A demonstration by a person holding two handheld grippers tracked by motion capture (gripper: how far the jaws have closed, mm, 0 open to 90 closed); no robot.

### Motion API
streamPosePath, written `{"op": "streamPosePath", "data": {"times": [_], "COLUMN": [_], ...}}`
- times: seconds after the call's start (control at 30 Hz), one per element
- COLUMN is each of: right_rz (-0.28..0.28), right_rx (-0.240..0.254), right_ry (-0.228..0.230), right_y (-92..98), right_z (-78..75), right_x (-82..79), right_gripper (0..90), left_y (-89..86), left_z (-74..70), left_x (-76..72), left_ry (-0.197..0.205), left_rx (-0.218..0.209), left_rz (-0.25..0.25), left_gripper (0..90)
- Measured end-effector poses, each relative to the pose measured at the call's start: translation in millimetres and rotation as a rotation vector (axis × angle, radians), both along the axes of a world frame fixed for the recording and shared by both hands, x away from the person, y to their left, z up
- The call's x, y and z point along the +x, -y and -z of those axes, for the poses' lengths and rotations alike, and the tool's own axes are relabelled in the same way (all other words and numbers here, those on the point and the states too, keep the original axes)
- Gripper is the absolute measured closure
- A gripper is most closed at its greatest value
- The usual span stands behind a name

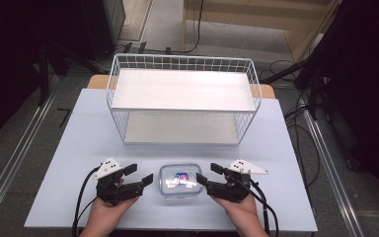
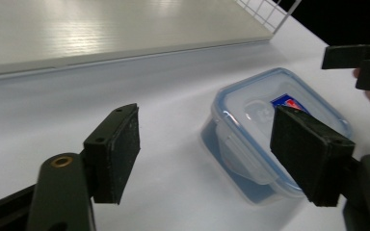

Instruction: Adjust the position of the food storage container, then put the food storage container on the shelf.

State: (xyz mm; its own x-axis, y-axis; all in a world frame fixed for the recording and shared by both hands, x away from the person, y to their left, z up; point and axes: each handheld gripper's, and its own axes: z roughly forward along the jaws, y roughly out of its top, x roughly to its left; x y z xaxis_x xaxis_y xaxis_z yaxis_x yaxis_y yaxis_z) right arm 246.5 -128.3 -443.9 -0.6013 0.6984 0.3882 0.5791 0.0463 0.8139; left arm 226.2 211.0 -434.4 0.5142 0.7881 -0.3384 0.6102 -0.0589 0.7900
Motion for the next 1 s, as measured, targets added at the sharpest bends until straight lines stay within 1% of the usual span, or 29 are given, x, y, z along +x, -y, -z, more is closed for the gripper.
{"op": "streamPosePath", "data": {"times": [0.03, 0.07, 0.1, 0.17, 0.2, 0.23, 0.27, 0.3, 0.33, 0.37, 0.4, 0.43, 0.47, 0.5, 0.6, 0.63, 0.67, 0.7, 0.73, 0.77, 0.8, 0.83, 0.93, 1.0], "right_rz": [-0.008, -0.020, -0.023, -0.029, -0.029, -0.029, -0.031, -0.031, -0.046, -0.046, -0.051, -0.056, -0.063, -0.068, -0.085, -0.091, -0.095, -0.099, -0.106, -0.106, -0.115, -0.113, -0.115, -0.120], "right_rx": [0.007, 0.002, -0.003, -0.004, -0.001, -0.001, 0.003, 0.003, -0.005, -0.005, 0.003, 0.011, 0.019, 0.021, 0.023, 0.024, 0.034, 0.039, 0.061, 0.061, 0.091, 0.101, 0.114, 0.119], "right_ry": [-0.003, -0.013, -0.017, -0.048, -0.058, -0.058, -0.081, -0.081, -0.108, -0.108, -0.132, -0.160, -0.178, -0.190, -0.214, -0.219, -0.229, -0.233, -0.254, -0.254, -0.292, -0.306, -0.316, -0.312], "right_y": [-0.4, -2.0, -2.5, -4.5, -5.0, -5.0, -7.2, -7.2, -10.1, -10.1, -11.7, -12.5, -13.8, -15.2, -17.1, -17.3, -17.8, -18.0, -18.0, -18.0, -17.5, -17.0, -14.3, -12.8], "right_z": [0.6, 2.3, 3.4, 6.1, 7.0, 7.0, 9.6, 9.6, 14.7, 14.7, 17.9, 21.1, 24.0, 26.3, 30.8, 32.1, 32.7, 33.1, 34.4, 34.4, 37.6, 38.5, 39.1, 39.5], "right_x": [0.6, 1.4, 1.6, 1.6, 1.8, 1.8, 3.4, 3.4, 6.1, 6.1, 7.7, 9.3, 10.4, 10.9, 9.3, 9.3, 9.7, 10.1, 10.0, 10.0, 10.7, 10.8, 10.9, 11.1], "right_gripper": [26.6, 24.3, 22.6, 20.8, 20.4, 20.4, 19.4, 19.4, 18.4, 18.4, 18.3, 18.2, 18.2, 18.3, 19.6, 19.5, 19.8, 20.9, 22.4, 22.4, 22.1, 22.5, 25.2, 26.4], "left_y": [2.7, 7.6, 7.6, 14.2, 14.9, 14.9, 16.9, 16.9, 17.7, 17.7, 17.9, 18.3, 18.8, 18.7, 17.9, 17.3, 17.2, 17.0, 17.7, 17.7, 19.7, 19.7, 19.8, 19.5], "left_z": [-0.1, 0.4, 0.4, 7.9, 11.6, 11.6, 17.2, 17.2, 21.8, 21.8, 24.5, 27.4, 30.0, 32.1, 36.7, 37.7, 38.6, 39.2, 40.0, 40.0, 40.5, 40.5, 40.5, 40.4], "left_x": [0.8, 1.8, 1.8, 2.2, 2.8, 2.8, 3.9, 3.9, 5.2, 5.2, 6.1, 6.6, 6.7, 6.9, 7.8, 7.8, 8.2, 9.1, 9.5, 9.5, 8.9, 8.9, 9.7, 9.9], "left_ry": [-0.001, -0.004, -0.004, -0.036, -0.061, -0.061, -0.095, -0.095, -0.118, -0.118, -0.135, -0.153, -0.170, -0.187, -0.224, -0.234, -0.242, -0.253, -0.266, -0.266, -0.261, -0.261, -0.267, -0.269], "left_rx": [-0.001, -0.001, -0.001, -0.001, -0.011, -0.011, -0.015, -0.015, -0.024, -0.024, -0.030, -0.043, -0.055, -0.079, -0.146, -0.153, -0.176, -0.188, -0.212, -0.212, -0.216, -0.216, -0.219, -0.219], "left_rz": [0.015, 0.042, 0.042, 0.057, 0.067, 0.067, 0.076, 0.076, 0.089, 0.089, 0.098, 0.105, 0.110, 0.117, 0.137, 0.141, 0.146, 0.155, 0.161, 0.161, 0.166, 0.166, 0.175, 0.174], "left_gripper": [21.4, 19.3, 18.8, 18.0, 17.6, 16.9, 16.1, 16.1, 16.1, 16.2, 16.2, 16.4, 17.0, 17.2, 22.4, 22.4, 23.5, 26.1, 30.1, 30.7, 31.8, 33.5, 34.0, 34.2]}}
